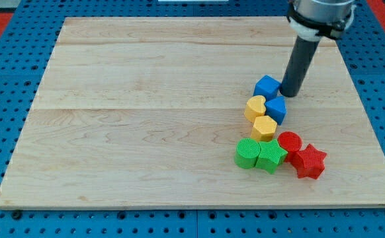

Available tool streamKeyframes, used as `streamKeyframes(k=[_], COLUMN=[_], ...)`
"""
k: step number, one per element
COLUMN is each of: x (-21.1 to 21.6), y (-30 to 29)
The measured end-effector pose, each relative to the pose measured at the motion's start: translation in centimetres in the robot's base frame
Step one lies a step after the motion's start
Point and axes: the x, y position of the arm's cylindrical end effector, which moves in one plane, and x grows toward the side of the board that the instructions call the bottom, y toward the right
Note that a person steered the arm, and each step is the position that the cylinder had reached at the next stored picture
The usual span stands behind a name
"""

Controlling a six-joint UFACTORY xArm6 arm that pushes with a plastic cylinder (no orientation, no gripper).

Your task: Separate the blue blocks from the yellow blocks

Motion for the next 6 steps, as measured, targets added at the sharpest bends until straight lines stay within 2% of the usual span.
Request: streamKeyframes(k=[1, 2, 3, 4, 5, 6], x=[1.8, 7.9, 10.1, 6.8, 2.6, 0.2], y=[4.5, 5.8, 0.7, -3.6, -4.8, -6.3])
